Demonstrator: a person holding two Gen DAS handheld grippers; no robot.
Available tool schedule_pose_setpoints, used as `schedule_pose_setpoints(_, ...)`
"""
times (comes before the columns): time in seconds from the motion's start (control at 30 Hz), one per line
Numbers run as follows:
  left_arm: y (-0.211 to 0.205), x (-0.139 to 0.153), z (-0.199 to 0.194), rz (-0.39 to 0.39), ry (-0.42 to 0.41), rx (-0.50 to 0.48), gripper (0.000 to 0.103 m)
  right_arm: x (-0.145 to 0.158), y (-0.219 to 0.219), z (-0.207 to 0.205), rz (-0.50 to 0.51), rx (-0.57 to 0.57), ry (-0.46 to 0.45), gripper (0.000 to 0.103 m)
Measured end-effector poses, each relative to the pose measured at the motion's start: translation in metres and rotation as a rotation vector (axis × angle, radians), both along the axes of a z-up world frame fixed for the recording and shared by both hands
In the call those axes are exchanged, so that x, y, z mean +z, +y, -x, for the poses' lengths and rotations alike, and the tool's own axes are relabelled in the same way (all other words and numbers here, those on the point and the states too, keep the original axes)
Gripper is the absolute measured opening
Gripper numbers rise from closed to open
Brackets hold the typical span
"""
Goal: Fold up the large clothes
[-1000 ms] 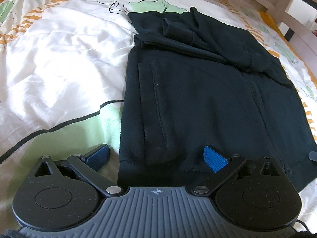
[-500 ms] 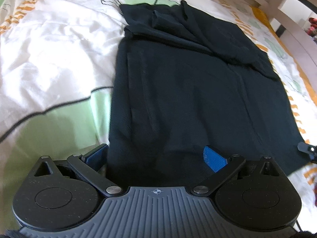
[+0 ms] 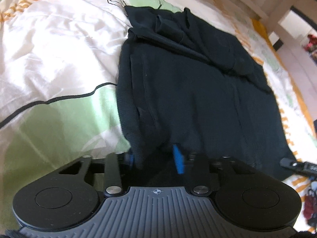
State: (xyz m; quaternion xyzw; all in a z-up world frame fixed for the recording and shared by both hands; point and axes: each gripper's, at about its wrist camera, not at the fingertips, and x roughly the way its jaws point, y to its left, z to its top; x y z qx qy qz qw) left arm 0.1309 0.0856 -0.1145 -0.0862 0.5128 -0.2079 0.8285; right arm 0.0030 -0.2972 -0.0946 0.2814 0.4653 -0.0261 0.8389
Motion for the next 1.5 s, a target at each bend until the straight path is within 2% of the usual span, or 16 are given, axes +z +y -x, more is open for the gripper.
schedule_pose_setpoints(0.03,0.0,0.001,0.001,0.003,-0.009,0.002,0.026,0.0,-0.002,0.001,-0.007,-0.011,0.0,0.051)
schedule_pose_setpoints(0.07,-0.001,0.004,0.002,0.002,-0.026,0.007,0.017,0.0,-0.006,0.002,-0.024,-0.027,-0.003,0.04)
schedule_pose_setpoints(0.17,0.003,0.011,0.004,0.038,-0.063,0.026,0.016,0.0,-0.015,0.006,-0.081,-0.069,-0.02,0.03)
schedule_pose_setpoints(0.3,0.009,0.022,0.004,0.125,-0.096,0.064,0.016,0.007,-0.021,0.009,-0.138,-0.09,-0.078,0.025)
schedule_pose_setpoints(0.5,0.015,0.047,-0.008,0.277,-0.133,0.134,0.016,0.036,-0.036,0.009,-0.272,-0.114,-0.243,0.022)
schedule_pose_setpoints(0.73,0.011,0.09,-0.062,0.393,-0.248,0.185,0.016,0.072,-0.06,-0.034,-0.322,-0.124,-0.4,0.022)
schedule_pose_setpoints(0.87,-0.009,0.103,-0.11,0.4,-0.312,0.193,0.016,0.087,-0.074,-0.086,-0.278,-0.129,-0.469,0.022)
schedule_pose_setpoints(0.97,-0.032,0.099,-0.152,0.386,-0.334,0.203,0.016,0.084,-0.081,-0.131,-0.253,-0.154,-0.48,0.022)
schedule_pose_setpoints(1.1,-0.052,0.078,-0.197,0.345,-0.322,0.243,0.016,0.067,-0.088,-0.193,-0.178,-0.182,-0.46,0.022)
schedule_pose_setpoints(1.27,-0.064,0.039,-0.243,0.243,-0.271,0.314,0.017,0.03,-0.1,-0.253,-0.063,-0.205,-0.366,0.022)
schedule_pose_setpoints(1.4,-0.068,0.015,-0.263,0.209,-0.233,0.33,0.019,0.004,-0.099,-0.271,0.012,-0.181,-0.317,0.023)
schedule_pose_setpoints(1.5,-0.065,0.01,-0.267,0.238,-0.227,0.327,0.03,0.0,-0.101,-0.272,0.018,-0.19,-0.328,0.026)
